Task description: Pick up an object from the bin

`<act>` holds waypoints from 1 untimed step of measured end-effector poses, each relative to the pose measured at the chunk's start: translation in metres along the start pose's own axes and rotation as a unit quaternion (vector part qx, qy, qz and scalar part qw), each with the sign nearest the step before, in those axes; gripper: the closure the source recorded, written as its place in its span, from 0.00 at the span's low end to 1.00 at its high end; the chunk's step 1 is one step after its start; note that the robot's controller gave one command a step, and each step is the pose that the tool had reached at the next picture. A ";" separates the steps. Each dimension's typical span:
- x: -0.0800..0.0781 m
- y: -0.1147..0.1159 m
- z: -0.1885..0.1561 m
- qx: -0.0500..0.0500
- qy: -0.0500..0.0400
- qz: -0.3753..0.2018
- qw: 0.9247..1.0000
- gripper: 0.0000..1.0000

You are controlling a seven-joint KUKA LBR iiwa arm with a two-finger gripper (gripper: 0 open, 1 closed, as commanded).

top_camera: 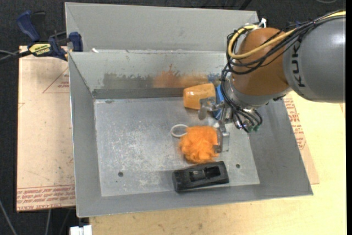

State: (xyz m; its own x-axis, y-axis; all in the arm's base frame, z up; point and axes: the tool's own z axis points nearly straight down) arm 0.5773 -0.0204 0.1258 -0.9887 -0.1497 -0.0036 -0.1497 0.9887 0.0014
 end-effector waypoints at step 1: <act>-0.008 0.020 0.032 0.001 0.002 -0.087 0.996 0.00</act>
Offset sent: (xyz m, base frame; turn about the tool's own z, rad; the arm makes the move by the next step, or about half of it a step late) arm -0.0107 -0.0159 -0.0558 -0.2012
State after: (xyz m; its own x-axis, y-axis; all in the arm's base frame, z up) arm 0.5823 0.0002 0.0941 -0.9476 -0.3195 0.0012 -0.3195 0.9476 -0.0007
